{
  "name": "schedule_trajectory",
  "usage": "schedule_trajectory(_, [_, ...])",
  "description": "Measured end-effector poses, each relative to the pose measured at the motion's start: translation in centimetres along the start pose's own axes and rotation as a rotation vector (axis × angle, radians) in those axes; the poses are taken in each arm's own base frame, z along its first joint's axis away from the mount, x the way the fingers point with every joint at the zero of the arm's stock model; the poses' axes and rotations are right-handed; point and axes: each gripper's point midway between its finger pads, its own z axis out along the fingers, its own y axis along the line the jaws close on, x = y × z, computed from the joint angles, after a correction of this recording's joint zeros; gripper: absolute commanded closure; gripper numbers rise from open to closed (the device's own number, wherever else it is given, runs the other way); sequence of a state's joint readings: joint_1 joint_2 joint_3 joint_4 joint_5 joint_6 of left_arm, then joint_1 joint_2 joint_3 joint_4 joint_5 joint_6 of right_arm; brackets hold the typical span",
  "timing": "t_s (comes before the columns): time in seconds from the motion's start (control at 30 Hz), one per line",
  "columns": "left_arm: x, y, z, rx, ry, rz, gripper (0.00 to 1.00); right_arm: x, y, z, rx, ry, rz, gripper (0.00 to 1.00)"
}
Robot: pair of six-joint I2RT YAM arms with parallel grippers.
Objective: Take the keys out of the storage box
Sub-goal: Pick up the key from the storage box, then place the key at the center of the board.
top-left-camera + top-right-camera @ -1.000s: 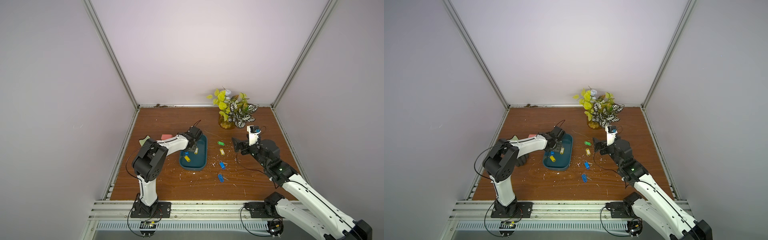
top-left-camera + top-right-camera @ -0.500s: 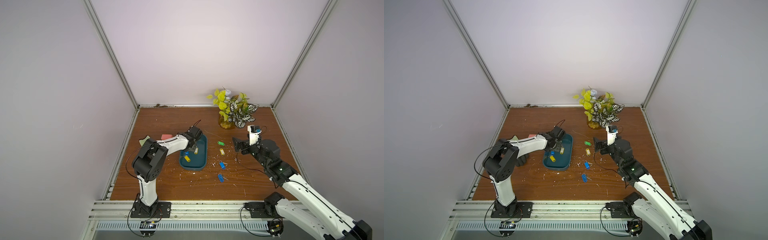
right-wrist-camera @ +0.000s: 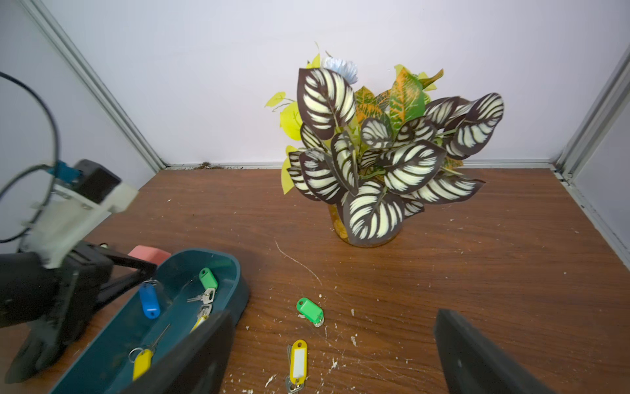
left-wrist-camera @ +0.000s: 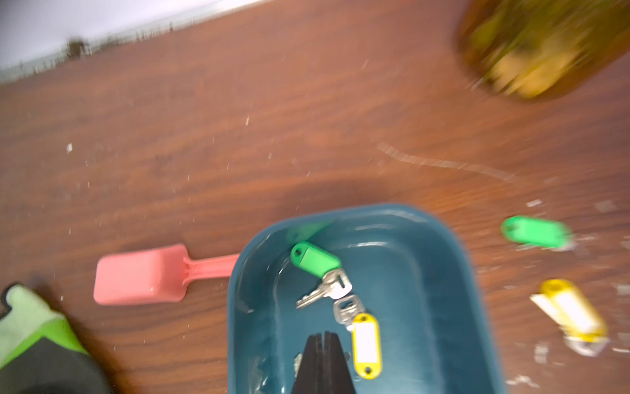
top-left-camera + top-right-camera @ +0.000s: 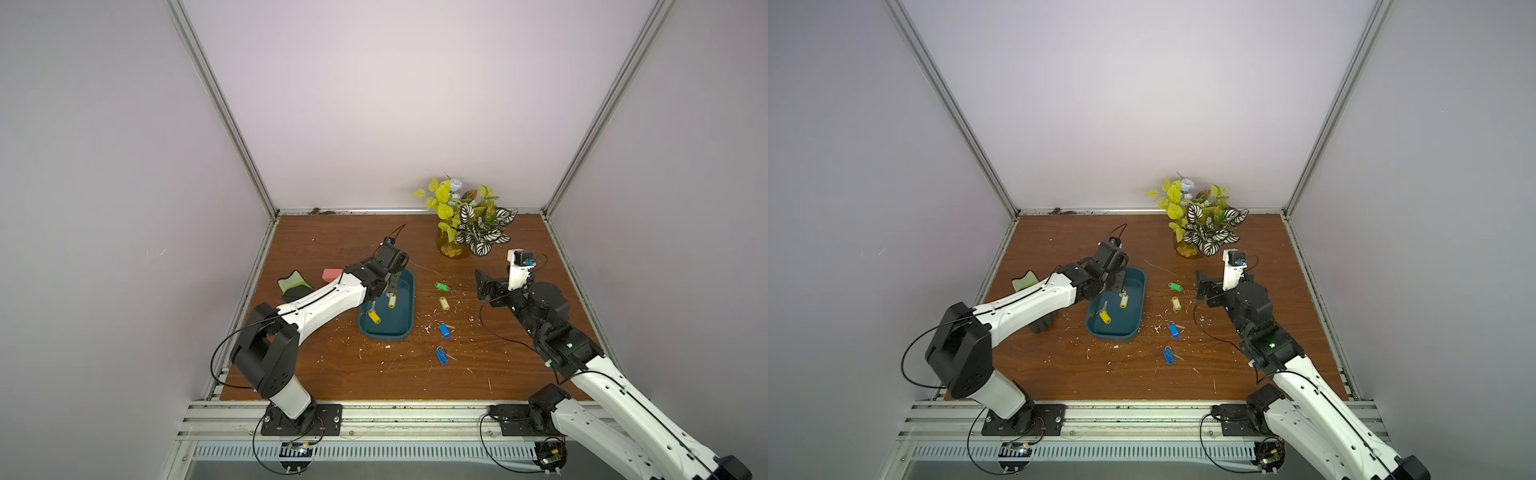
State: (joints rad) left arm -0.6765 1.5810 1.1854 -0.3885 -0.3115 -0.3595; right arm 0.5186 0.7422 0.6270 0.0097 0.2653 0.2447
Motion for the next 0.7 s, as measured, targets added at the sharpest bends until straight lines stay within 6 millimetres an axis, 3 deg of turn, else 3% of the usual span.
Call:
schedule_trajectory(0.2, [-4.8, -4.8, -5.1, 0.177, -0.186, 0.06, 1.0, 1.4, -2.0, -0.5, 0.083, -0.007, 0.017, 0.01])
schedule_trajectory(0.4, [-6.6, -11.3, -7.7, 0.431, -0.286, 0.094, 1.0, 1.1, -3.2, -1.3, 0.131, -0.044, 0.044, 0.01])
schedule_trajectory(0.5, [-6.5, -14.1, -6.9, 0.544, -0.283, 0.093, 1.0, 0.2, -3.7, -2.1, 0.151, -0.084, 0.061, 0.01])
schedule_trajectory(0.7, [-4.5, -18.0, -2.6, 0.625, -0.185, 0.128, 1.0, -1.6, -4.6, -4.0, 0.182, -0.166, 0.092, 0.01])
